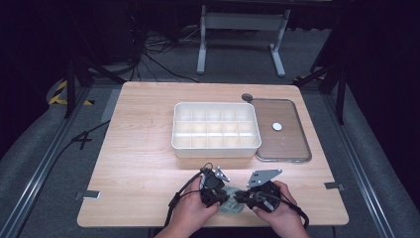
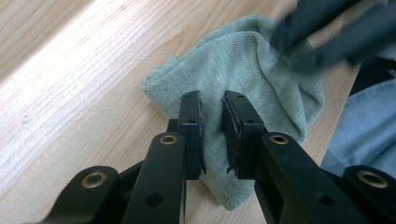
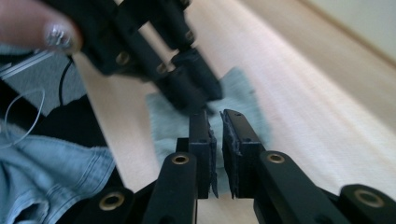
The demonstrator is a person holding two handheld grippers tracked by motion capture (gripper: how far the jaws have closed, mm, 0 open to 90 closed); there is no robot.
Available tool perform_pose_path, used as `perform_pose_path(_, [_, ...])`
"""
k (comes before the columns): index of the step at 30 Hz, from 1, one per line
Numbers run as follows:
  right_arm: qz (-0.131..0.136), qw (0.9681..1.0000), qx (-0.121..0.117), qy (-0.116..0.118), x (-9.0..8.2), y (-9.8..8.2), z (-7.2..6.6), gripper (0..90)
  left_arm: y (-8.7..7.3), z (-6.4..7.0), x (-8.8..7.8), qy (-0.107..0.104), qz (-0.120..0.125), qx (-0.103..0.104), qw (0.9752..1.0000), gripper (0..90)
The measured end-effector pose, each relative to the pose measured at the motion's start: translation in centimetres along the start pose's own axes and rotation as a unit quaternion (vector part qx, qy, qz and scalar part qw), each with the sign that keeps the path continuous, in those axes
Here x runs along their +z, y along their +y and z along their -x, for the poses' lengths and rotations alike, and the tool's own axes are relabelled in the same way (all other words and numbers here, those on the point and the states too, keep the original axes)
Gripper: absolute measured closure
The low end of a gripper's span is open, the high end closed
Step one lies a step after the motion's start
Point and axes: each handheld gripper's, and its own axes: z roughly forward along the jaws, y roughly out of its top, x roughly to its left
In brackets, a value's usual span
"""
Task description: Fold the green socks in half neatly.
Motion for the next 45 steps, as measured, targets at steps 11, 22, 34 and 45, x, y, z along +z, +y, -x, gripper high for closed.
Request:
perform_pose_path(11, [-0.044,0.9989,-0.019,-0.001,1.3,-0.5,0.4,83.9,-0.5,-1.6,-2.3,-0.030,0.026,-0.018,0.9991,71.0])
perform_pose_path(22, [-0.047,0.9984,-0.032,0.002,1.4,-0.2,1.2,85.8,-1.8,-3.0,-2.2,-0.014,-0.007,0.031,0.9994,66.9])
perform_pose_path(34, [-0.032,0.9984,-0.043,0.014,2.1,0.4,2.2,87.3,-2.1,-2.3,-1.4,-0.030,-0.022,0.056,0.9977,73.3])
perform_pose_path(45, [-0.033,0.9978,-0.056,0.013,2.3,0.5,2.0,88.2,-2.1,-3.2,-1.8,-0.012,-0.037,0.065,0.9971,84.3])
